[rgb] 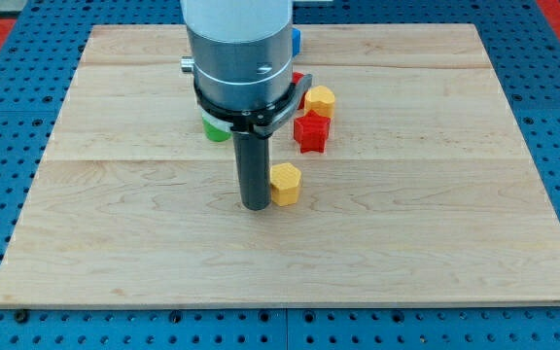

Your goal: Point at the green star

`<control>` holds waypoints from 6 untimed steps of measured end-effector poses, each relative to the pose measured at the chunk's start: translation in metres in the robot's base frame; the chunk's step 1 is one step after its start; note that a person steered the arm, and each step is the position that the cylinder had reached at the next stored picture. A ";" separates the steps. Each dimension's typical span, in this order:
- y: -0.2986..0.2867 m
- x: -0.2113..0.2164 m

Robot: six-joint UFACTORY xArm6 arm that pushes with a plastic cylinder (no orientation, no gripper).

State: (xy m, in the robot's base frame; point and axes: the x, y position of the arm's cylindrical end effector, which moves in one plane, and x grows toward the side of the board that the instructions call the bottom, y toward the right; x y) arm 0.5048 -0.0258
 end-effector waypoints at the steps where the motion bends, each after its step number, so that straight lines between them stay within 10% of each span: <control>1: 0.013 0.000; 6: -0.009 -0.110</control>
